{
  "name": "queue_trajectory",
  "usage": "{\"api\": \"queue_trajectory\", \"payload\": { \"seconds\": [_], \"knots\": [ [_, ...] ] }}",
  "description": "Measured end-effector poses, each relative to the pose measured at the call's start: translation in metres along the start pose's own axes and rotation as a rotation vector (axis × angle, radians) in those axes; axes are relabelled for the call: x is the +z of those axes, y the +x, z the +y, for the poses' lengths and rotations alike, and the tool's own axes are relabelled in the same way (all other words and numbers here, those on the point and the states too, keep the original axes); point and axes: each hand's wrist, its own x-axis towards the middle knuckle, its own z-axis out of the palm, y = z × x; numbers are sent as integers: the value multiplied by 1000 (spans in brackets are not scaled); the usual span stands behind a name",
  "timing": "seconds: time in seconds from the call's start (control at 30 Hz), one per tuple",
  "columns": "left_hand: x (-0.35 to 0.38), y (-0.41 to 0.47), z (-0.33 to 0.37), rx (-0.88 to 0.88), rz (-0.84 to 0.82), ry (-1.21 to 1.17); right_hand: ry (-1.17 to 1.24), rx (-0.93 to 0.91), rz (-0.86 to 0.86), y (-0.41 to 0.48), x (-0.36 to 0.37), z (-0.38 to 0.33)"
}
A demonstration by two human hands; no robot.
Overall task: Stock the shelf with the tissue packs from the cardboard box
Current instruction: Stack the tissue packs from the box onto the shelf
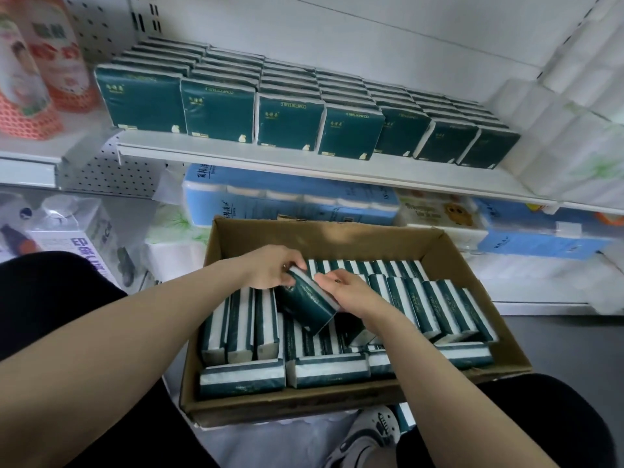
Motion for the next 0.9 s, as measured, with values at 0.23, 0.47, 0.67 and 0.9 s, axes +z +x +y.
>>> {"api": "queue_trajectory", "payload": {
  "seconds": [0.23, 0.47, 0.67, 0.9],
  "knots": [
    [-9, 8, -5, -132, 209, -433, 301, -91, 65, 11, -16, 0],
    [-17, 9, 15, -217, 242, -666, 489, -192, 235, 21, -35, -10],
    [-21, 14, 32, -210, 239, -878, 544, -258, 282, 19, -54, -17],
    [-36, 39, 59, -175, 418, -781, 535, -319, 381, 10, -90, -25]
  ]
}}
